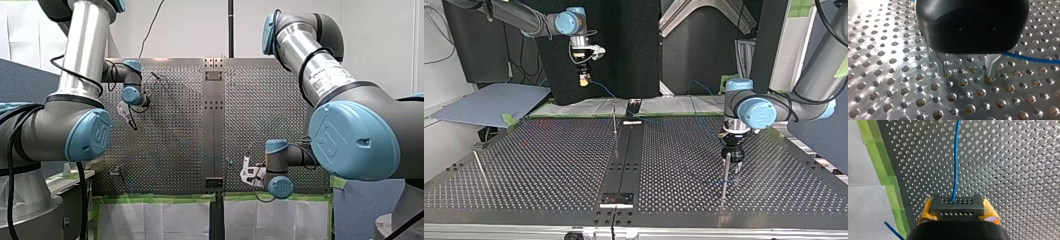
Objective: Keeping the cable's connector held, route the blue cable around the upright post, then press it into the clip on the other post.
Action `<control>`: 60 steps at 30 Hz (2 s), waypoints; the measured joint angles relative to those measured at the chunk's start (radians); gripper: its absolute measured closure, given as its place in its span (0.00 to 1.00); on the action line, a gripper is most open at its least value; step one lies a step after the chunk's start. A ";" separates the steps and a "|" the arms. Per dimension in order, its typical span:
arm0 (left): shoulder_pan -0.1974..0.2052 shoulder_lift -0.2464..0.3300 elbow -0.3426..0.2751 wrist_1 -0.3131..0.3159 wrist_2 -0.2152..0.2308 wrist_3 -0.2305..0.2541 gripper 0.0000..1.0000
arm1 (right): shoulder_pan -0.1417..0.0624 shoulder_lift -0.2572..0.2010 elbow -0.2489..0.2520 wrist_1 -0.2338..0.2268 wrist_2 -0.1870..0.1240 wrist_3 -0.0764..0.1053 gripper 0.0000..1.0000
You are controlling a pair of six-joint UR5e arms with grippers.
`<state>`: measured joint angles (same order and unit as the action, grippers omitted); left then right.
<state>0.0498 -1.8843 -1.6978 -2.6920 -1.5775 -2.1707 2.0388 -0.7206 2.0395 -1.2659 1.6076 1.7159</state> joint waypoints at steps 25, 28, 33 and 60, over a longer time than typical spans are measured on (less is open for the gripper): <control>-0.020 0.000 0.000 -0.138 -0.005 -0.158 0.00 | -0.001 0.008 0.001 -0.013 -0.007 0.002 1.00; -0.020 0.000 0.000 -0.168 -0.001 -0.189 0.00 | -0.002 0.008 0.001 -0.013 -0.008 0.002 1.00; -0.015 0.000 -0.012 -0.215 0.026 -0.244 0.00 | -0.002 0.008 0.001 -0.014 -0.008 0.002 1.00; 0.017 0.053 -0.123 -0.116 0.150 -0.521 0.00 | -0.001 0.008 0.000 -0.018 -0.010 0.002 1.00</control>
<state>0.0666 -1.8314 -1.8210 -2.8082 -1.4277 -2.6914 2.0373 -0.7126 2.0398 -1.2839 1.5978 1.7183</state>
